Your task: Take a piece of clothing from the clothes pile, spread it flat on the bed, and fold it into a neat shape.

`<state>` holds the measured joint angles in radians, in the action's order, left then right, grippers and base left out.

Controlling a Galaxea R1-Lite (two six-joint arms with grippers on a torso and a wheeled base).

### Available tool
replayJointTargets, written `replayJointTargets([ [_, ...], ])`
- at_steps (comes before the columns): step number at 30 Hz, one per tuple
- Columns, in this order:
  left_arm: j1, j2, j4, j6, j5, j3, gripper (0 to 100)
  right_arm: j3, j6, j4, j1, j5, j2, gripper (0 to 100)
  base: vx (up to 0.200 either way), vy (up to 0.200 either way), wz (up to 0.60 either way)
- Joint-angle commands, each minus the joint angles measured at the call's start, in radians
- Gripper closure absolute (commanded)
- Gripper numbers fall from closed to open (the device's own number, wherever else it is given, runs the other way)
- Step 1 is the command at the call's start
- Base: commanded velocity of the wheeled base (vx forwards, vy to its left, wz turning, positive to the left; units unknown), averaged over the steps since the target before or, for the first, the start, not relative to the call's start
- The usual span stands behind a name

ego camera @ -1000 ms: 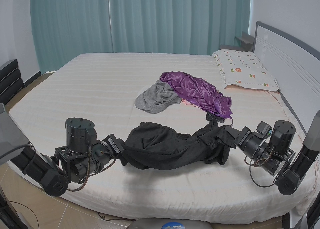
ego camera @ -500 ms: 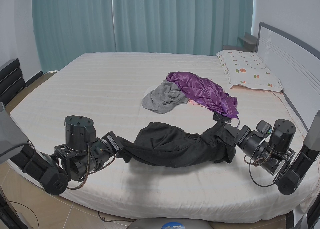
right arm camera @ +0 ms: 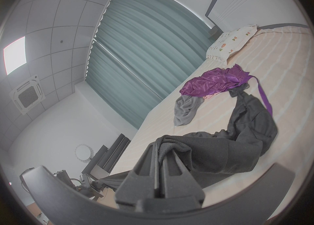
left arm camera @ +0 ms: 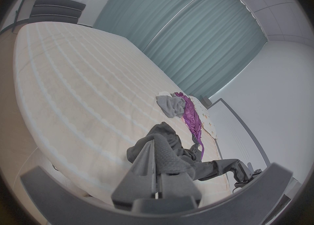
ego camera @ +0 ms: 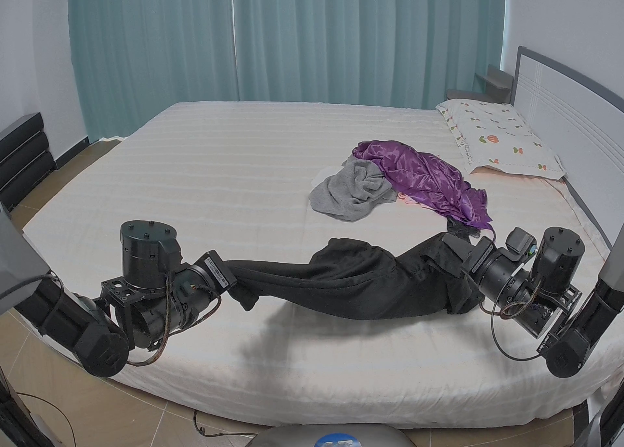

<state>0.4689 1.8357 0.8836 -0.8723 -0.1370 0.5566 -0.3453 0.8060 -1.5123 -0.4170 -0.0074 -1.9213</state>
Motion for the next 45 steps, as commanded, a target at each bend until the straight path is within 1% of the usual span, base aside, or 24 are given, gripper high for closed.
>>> replayJointTargets([
  [1,-0.003,-0.015,0.0,0.0,-0.001,0.002,100,0.0,0.001,-0.008,0.001,0.0,0.005,100,0.0,0.2,0.0],
  [7,-0.009,-0.021,0.0,0.0,-0.001,0.002,100,0.002,0.001,-0.039,0.003,0.0,-0.004,100,0.0,0.2,0.0],
  [21,-0.009,-0.035,-0.002,0.003,-0.003,0.0,100,-0.011,0.007,-0.04,0.024,0.0,-0.015,100,0.0,0.2,0.0],
  [45,-0.015,-0.039,-0.003,0.003,-0.003,-0.003,100,-0.014,0.013,-0.04,0.032,0.001,-0.016,100,0.0,0.2,0.0],
])
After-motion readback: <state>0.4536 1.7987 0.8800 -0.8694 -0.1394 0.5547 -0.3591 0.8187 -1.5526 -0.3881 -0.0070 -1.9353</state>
